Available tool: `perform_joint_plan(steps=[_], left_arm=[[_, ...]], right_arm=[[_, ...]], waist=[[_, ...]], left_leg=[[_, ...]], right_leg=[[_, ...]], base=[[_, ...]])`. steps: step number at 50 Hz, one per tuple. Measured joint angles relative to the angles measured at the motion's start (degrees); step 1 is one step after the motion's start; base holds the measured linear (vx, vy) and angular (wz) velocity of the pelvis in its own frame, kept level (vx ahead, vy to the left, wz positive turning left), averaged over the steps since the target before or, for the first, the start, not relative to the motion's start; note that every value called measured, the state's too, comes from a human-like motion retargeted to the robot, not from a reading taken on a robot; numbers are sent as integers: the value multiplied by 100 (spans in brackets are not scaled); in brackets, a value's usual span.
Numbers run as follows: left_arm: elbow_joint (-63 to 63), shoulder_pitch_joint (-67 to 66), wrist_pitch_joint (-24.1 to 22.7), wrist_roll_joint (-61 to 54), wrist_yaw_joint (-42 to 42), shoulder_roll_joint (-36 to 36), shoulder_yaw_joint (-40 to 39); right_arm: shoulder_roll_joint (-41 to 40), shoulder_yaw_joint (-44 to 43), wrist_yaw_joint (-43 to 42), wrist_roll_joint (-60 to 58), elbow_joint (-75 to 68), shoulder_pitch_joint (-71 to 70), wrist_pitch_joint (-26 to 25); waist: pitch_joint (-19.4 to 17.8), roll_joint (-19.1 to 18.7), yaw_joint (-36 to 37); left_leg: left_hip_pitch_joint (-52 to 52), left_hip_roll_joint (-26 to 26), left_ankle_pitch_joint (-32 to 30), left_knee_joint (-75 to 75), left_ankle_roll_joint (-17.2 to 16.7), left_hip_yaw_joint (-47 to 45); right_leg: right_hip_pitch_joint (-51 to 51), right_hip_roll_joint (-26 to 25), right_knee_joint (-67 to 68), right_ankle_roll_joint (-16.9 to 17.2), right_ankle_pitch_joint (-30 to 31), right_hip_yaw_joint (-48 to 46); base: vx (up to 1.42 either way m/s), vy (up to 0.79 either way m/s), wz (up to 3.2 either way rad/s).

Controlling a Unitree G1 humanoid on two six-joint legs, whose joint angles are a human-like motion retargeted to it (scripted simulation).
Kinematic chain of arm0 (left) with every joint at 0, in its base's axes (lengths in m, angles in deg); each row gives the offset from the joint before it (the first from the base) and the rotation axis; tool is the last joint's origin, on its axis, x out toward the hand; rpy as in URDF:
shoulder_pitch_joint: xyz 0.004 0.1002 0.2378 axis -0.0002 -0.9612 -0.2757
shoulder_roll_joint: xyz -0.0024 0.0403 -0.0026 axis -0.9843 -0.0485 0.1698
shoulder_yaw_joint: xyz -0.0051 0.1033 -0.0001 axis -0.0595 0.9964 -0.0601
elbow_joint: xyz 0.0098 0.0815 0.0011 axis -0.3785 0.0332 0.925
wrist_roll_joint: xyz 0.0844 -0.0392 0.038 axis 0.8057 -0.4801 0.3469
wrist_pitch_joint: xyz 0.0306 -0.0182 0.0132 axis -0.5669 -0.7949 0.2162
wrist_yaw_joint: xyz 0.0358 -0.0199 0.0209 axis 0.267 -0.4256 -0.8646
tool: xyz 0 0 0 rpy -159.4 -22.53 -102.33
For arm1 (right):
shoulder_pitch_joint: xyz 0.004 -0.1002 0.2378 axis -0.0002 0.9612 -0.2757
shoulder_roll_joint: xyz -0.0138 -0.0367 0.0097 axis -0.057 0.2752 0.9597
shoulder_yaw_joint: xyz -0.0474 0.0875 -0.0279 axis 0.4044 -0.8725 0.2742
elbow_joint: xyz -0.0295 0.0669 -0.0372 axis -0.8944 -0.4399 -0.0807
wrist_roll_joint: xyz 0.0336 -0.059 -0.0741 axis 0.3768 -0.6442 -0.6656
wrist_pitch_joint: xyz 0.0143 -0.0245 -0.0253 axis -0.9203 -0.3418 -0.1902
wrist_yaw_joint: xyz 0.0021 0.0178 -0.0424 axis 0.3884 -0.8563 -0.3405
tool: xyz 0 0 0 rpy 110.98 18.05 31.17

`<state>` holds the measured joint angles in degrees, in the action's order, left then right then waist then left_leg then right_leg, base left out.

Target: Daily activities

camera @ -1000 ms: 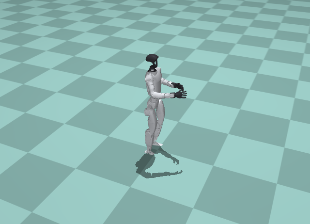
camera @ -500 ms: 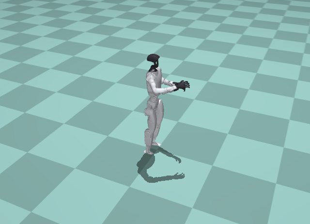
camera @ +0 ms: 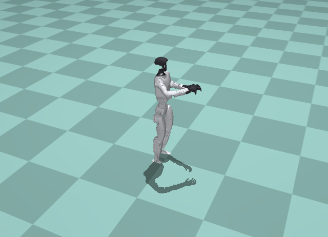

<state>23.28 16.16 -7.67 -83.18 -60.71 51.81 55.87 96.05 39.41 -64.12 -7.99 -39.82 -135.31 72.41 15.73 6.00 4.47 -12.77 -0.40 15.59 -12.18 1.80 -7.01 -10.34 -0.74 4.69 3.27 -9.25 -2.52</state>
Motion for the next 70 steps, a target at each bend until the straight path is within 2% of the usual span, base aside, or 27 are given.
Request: perform_joint_plan(steps=[10,21,31,33,34,38,40,43,55,70], left_arm=[[60,-87,52,277,189,157,-129],[151,-7,119,36,5,288,-133],[4,62,83,-1021,-664,474,-63],[-166,-372,41,-1204,-771,703,88],[-191,-342,28,-1391,-824,706,71],[-174,-40,-59,-2165,-983,704,-26],[-349,-569,-132,-2262,-1007,930,149],[-269,-156,-195,-2738,-1001,809,20],[-446,-444,-470,-2713,-734,912,208],[-398,-89,-814,-1774,-223,680,482]], right_arm=[[-77,-287,-188,9,-105,-60,-160],[-666,-587,313,1289,-206,75,-367],[-874,-1287,1264,3451,1101,1955,-613],[-1059,-1414,1382,3860,1472,2887,-664],[-1085,-1520,1438,4134,1602,3091,-684],[-1248,-1906,1537,5143,1944,3588,-695],[-1509,-1943,1483,5298,2176,4375,-665],[-1521,-2133,1375,5777,2281,4274,-578],[-1802,-2099,875,5740,2603,4905,-256],[-1822,-1967,184,5056,2938,4851,288]], waist=[[69,12,44],[132,-73,2],[9,-169,-145],[229,-254,-119],[224,-266,-129],[-24,-249,-199],[253,-328,-166],[-5,-287,-220],[212,-257,-260],[385,-67,-332]], left_leg=[[-114,-12,18,-43,-5,-28],[-260,10,35,-117,27,20],[-268,15,47,-116,16,185],[-574,122,242,-621,6,203],[-608,122,262,-625,-5,223],[-404,30,89,-161,-38,276],[-771,149,283,-712,-45,273],[-514,48,121,-219,-71,296],[-856,105,117,-436,-135,287],[-869,40,-115,-43,-205,364]], right_leg=[[-145,20,114,-16,-53,17],[-251,-2,131,-36,2,-7],[-170,-21,24,68,96,-133],[-309,-76,173,76,95,-165],[-332,-85,160,87,92,-172],[-232,-43,-45,133,149,-187],[-390,-105,53,119,196,-211],[-277,-62,-117,150,201,-196],[-442,-82,-253,142,387,-213],[-566,-39,-300,150,436,-256]], base=[[0,0,0],[0,0,0],[0,0,0],[0,0,0],[0,0,0],[3,1,7],[0,0,0],[2,0,3],[0,0,0],[0,0,0]])
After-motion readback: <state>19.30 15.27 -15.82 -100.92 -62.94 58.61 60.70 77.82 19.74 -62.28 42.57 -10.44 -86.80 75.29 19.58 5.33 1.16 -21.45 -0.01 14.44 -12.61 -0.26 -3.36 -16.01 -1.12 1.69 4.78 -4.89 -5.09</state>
